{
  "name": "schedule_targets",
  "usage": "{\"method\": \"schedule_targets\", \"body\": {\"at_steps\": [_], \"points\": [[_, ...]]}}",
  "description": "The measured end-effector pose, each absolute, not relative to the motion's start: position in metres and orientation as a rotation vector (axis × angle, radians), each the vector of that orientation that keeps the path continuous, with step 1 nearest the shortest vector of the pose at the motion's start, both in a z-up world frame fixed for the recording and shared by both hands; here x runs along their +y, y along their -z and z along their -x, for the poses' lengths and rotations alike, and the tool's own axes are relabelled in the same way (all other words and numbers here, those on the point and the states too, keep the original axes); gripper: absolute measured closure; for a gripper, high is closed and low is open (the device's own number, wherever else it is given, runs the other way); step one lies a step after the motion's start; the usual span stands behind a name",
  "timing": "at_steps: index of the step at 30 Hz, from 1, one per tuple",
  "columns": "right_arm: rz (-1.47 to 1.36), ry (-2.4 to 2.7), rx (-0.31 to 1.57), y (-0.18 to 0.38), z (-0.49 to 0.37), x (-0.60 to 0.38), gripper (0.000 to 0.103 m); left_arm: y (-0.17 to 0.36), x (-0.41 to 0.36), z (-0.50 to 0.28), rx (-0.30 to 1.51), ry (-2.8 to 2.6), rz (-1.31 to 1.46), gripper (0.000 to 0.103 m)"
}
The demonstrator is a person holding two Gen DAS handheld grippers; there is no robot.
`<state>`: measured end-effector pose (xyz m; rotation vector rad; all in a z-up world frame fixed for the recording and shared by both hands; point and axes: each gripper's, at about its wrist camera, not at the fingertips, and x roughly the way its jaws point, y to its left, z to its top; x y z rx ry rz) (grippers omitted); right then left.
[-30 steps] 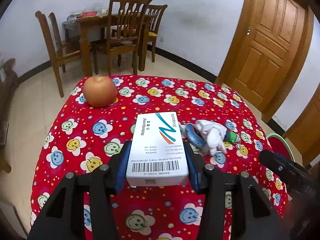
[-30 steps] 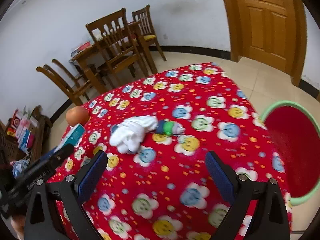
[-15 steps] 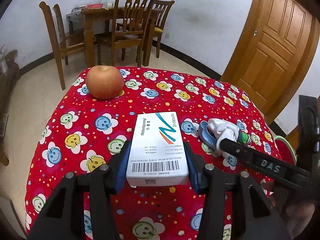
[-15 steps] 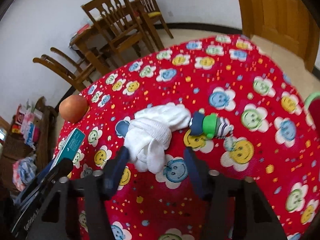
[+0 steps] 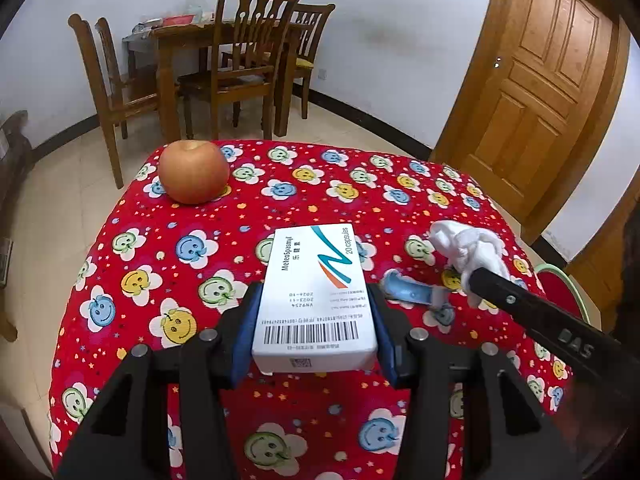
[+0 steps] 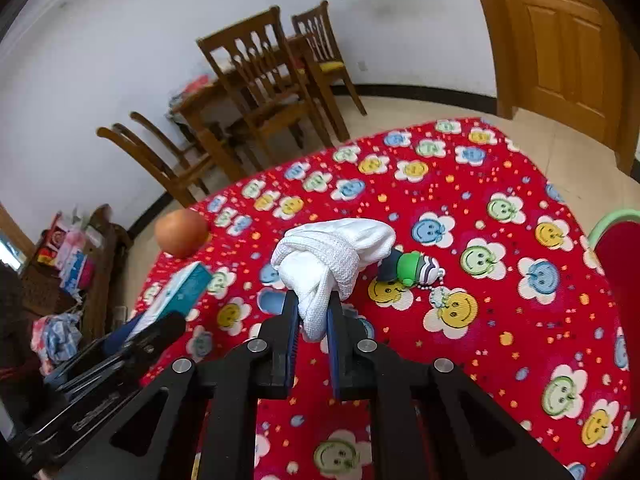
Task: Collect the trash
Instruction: 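Grasp the white cloth with the right tool while the left tool holds the box, then carry the white box and white cloth over the bucket with both tools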
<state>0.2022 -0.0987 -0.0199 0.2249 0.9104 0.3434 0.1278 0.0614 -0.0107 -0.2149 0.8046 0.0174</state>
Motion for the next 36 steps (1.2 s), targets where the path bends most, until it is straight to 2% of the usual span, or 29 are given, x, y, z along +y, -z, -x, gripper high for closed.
{"method": "schedule_targets", "body": {"at_steps": [15, 36], "points": [[-0.239, -0.272, 0.811, -0.021, -0.150, -0.155, 0.090, -0.010, 0.024, -0.115, 0.782, 0.047, 0.184, 0.053], [-0.331, -0.076, 0.780, -0.028, -0.107, -0.260, 0.090, -0.027, -0.062, -0.108, 0.771, 0.174, 0.097, 0.052]]}}
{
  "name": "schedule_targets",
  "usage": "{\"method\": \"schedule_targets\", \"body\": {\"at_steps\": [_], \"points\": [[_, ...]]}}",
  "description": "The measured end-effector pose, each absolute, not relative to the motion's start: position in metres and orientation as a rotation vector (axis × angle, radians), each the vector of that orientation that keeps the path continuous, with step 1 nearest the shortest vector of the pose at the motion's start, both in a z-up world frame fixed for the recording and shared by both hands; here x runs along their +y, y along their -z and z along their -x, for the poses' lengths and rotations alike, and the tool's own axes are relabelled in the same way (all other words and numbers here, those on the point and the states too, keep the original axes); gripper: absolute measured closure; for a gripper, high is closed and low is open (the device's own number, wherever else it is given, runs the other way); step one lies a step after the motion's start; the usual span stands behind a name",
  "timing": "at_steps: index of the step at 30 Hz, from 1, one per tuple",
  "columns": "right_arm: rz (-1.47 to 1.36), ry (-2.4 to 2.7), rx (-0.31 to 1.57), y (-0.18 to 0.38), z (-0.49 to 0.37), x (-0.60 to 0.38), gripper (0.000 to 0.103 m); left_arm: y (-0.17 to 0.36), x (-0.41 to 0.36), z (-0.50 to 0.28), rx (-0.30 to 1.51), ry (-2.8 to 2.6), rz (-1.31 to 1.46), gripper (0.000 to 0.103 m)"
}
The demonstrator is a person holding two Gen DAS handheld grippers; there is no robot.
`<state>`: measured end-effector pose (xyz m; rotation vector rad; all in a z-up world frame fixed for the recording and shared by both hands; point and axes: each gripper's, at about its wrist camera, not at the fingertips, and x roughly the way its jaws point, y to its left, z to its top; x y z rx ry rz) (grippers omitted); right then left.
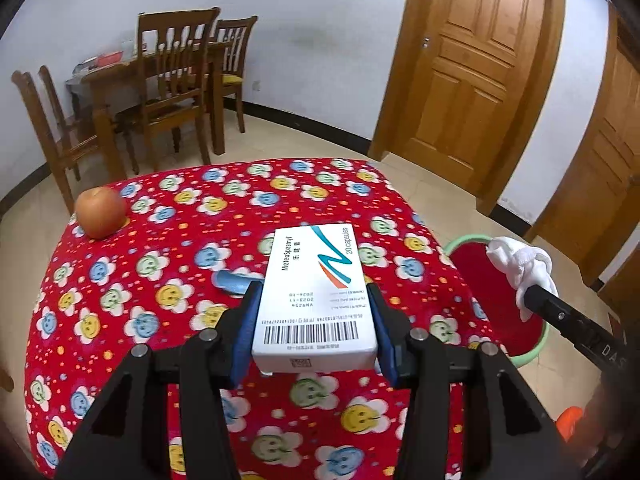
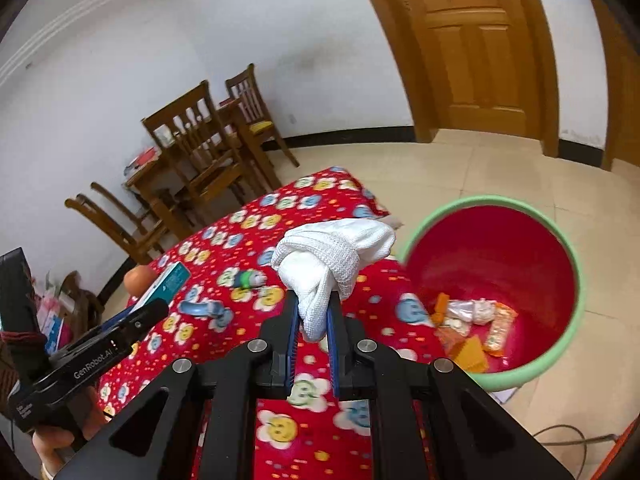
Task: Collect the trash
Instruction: 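Carry the white box and white cloth over the bucket with both tools, then open the left tool to drop the box while the right tool drops the cloth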
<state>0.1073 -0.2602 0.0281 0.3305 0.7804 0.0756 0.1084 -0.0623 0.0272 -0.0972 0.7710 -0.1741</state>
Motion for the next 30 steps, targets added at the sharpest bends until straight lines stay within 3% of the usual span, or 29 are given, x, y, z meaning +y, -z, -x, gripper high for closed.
{"method": "schedule_targets", "body": {"at_steps": [26, 30], "points": [[-0.402, 0.116, 0.912, 0.029, -0.116, -0.354, 0.087, 0.000, -0.192, -0.138, 0.839, 0.399, -0.024, 0.053], [-0.420, 0.127, 0.923, 0.034, -0.116, -0.364, 0.078, 0.003, -0.207, -0.144, 0.843, 0.422, -0.036, 0.053]]}}
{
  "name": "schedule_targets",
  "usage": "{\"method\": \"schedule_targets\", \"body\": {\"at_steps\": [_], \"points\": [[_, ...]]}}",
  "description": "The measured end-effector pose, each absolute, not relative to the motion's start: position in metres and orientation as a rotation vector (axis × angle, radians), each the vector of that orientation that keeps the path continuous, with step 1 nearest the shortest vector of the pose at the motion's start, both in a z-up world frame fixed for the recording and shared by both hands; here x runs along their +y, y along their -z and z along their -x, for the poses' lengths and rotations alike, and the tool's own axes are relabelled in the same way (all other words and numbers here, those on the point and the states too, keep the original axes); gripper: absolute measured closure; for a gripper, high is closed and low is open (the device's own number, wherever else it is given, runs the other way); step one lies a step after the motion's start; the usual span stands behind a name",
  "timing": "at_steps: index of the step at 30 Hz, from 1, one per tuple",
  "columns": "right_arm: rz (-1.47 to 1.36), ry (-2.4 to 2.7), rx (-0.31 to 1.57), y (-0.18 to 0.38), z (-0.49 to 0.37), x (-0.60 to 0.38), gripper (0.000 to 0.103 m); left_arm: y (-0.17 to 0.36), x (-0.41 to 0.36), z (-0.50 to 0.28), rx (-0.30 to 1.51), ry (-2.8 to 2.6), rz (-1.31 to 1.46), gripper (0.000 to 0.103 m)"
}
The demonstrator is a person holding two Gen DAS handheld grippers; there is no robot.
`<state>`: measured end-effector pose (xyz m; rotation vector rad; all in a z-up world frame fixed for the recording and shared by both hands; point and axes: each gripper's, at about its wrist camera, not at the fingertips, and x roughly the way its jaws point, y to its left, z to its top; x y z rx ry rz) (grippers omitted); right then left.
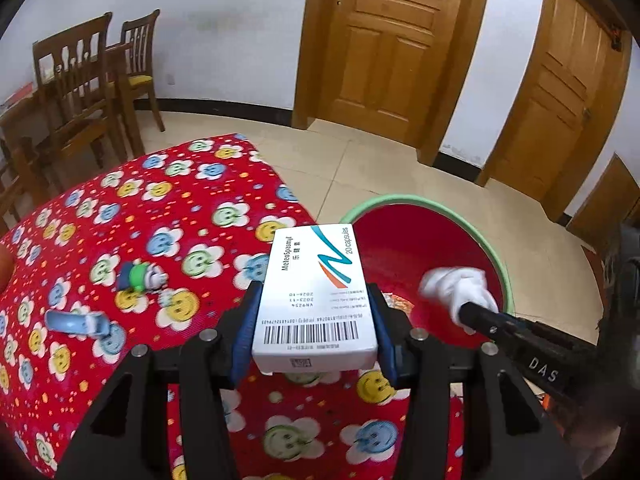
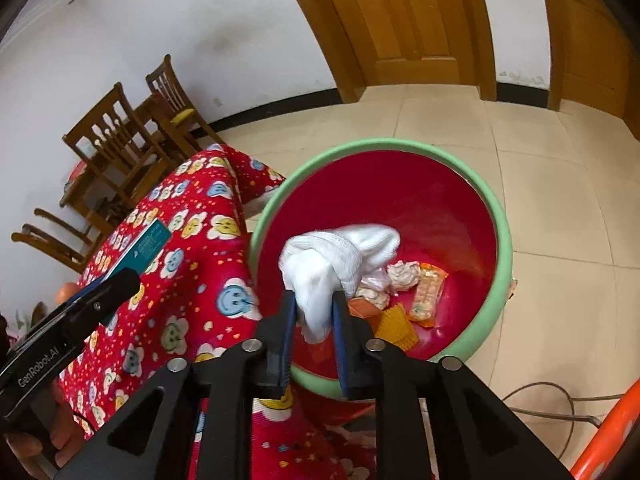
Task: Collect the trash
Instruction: 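Open the left tool to drop the box while the right tool drops the cloth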
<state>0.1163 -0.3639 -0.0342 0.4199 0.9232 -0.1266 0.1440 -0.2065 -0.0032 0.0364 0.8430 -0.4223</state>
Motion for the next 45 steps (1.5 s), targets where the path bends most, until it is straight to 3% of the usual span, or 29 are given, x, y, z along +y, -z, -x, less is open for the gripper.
{"method": "schedule_targets", "body": {"at_steps": [7, 12, 26, 30, 45], "points": [[-0.464, 0.164, 0.914, 0.037, -0.111, -0.385, 0.065, 0.010, -0.229, -0.151, 0.855, 0.451, -0.059, 0.053], [-0.474, 0.204, 0.884, 0.032, -0.103, -0.396, 0.063, 0.015, -0.243, -0.155, 0.863, 0.470, -0.072, 0.053], [-0.528, 0.263, 0.847, 0.031, -0.087, -0.420, 0.061, 0.026, -0.279, -0.161, 0.874, 0.533, -0.096, 0.052], [-0.536, 0.267, 0.837, 0.029, -0.085, -0.422, 0.060, 0.026, -0.280, -0.162, 0.879, 0.526, -0.082, 0.039], [-0.514, 0.217, 0.819, 0.018, -0.088, -0.403, 0.059, 0.012, -0.239, -0.153, 0.869, 0.449, -0.035, 0.037]]}}
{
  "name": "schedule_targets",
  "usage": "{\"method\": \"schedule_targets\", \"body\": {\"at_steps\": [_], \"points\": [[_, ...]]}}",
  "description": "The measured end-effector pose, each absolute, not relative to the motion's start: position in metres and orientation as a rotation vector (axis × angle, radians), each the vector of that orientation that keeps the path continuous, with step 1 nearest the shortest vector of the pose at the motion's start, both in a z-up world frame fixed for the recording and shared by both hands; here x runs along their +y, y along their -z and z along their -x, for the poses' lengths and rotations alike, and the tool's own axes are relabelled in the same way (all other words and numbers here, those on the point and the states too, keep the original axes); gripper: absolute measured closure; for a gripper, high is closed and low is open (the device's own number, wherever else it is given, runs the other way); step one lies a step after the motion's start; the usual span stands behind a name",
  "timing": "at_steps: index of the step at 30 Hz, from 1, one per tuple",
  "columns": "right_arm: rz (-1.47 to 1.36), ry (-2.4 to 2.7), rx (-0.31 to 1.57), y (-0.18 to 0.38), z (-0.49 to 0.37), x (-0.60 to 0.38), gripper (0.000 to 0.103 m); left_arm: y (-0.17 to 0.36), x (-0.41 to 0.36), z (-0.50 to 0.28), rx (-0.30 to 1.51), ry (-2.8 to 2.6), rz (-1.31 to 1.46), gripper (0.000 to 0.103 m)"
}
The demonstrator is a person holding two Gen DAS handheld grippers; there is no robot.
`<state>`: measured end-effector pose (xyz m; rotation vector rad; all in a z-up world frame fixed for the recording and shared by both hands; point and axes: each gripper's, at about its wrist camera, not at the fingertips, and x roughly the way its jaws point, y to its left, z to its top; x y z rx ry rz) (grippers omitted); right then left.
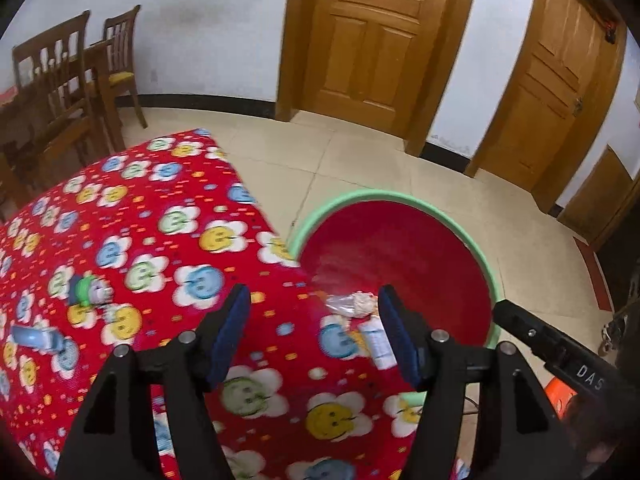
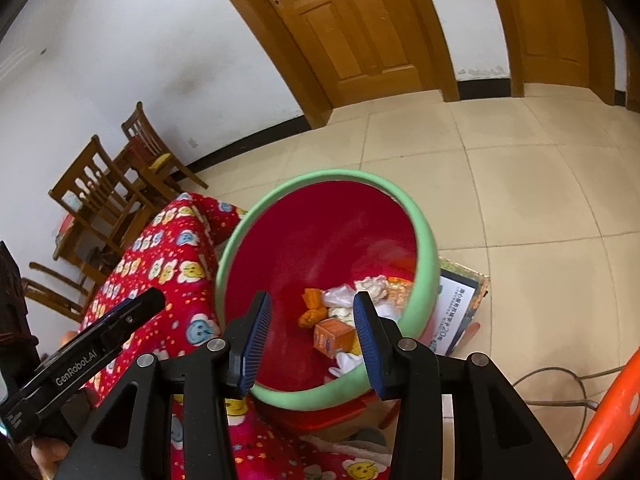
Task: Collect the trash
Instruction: 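Open the left tool to drop the box while the right tool drops the cloth, then move the left tool to the blue plastic tube and close on it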
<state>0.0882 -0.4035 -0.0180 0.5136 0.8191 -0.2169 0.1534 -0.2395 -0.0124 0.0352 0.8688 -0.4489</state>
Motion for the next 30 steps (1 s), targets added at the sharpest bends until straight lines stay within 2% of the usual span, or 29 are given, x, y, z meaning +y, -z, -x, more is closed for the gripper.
{"method": "schedule_targets", "body": {"at_steps": [15, 30], "points": [[-0.462, 0.117, 0.815, 0.006, -0.100, -0.354, 0.059, 0.003, -0.140, -0.153, 0.877, 0.232, 0.066, 0.037], [-0.410, 0.052, 0.835, 0.005, -0.119, -0.317, 0.059, 0.032, -0.045, -0.172, 0.948, 0.005, 0.272, 0.037]]}}
